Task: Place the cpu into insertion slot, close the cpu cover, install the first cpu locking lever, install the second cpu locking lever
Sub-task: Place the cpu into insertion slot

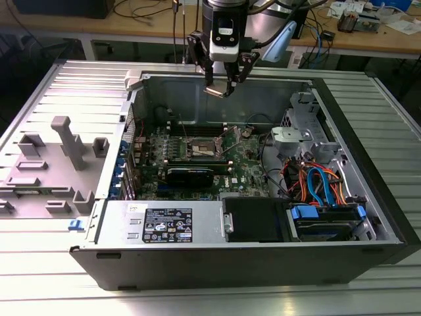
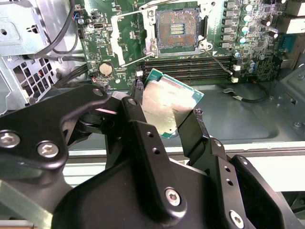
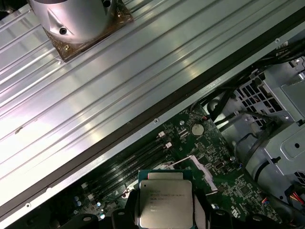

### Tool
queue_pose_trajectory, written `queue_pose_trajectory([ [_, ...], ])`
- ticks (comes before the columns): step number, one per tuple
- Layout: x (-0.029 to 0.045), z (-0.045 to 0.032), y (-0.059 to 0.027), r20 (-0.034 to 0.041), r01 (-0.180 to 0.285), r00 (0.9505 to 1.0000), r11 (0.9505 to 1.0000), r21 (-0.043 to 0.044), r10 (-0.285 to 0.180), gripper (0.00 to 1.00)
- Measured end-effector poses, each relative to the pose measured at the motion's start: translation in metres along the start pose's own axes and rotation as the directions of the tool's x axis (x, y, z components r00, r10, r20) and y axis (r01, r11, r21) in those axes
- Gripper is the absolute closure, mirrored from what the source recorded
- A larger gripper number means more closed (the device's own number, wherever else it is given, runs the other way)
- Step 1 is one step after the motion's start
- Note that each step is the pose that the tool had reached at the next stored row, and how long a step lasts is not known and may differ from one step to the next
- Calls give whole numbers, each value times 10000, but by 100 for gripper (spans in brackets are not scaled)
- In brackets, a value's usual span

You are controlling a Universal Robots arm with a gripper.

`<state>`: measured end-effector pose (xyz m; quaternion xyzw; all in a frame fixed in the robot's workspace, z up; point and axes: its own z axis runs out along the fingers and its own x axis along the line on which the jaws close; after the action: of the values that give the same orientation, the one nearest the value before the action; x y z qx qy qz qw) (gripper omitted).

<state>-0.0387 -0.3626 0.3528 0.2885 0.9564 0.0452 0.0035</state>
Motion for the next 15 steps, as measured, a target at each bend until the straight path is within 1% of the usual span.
queue_pose_trajectory([
  [10,0,0,0,4,-42,10000,10000,-1,42,46],
  [12,-1,1,0,11,-116,9999,9999,-3,116,46],
  [15,0,7,-1,41,-465,9989,9989,-10,465,46],
])
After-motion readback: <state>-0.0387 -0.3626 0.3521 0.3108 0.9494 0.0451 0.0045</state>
